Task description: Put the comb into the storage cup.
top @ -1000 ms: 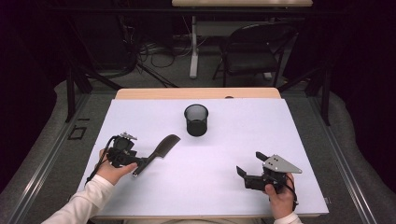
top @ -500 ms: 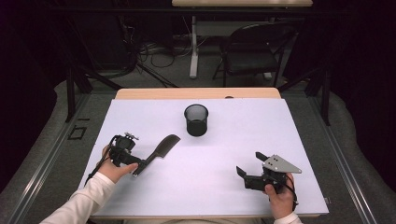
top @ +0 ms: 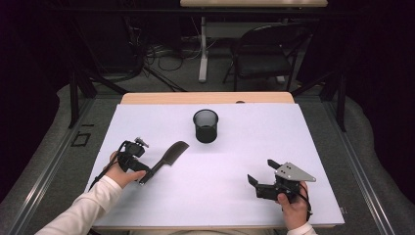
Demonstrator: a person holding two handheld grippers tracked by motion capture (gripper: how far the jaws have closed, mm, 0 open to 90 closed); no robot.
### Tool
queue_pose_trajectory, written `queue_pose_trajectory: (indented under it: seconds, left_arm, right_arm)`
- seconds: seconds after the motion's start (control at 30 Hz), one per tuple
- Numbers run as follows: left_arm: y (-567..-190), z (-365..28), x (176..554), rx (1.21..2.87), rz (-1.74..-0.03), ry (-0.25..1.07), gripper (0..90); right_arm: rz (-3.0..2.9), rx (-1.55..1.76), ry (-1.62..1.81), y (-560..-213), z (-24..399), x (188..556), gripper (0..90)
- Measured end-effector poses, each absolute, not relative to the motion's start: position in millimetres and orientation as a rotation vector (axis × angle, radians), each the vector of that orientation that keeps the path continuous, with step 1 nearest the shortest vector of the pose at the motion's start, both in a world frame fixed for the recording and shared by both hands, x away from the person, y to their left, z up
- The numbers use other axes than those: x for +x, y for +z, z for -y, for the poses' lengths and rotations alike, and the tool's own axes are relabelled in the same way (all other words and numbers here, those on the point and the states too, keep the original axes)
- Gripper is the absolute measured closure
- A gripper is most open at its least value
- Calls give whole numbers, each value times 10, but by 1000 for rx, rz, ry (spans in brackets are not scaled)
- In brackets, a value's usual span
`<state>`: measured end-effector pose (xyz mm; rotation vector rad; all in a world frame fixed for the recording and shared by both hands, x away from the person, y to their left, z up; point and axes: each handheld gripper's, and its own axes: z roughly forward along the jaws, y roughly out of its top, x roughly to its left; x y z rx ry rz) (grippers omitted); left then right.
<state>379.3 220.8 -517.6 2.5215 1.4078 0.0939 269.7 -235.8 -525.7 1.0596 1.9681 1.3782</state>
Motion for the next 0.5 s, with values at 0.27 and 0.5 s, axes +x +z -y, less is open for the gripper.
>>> queue_pose_trajectory:
  seconds: [0.27,0.5]
  left_arm:
    - [-5155,-2179,3814,2569,-1417,90,161]
    - [-5125,-2141,3845,2592,-1411,71,167]
  right_arm:
    - [-1970,1060,1377,-5259,2355,2699,103]
    - [-1970,1060,1378,-5258,2356,2698,104]
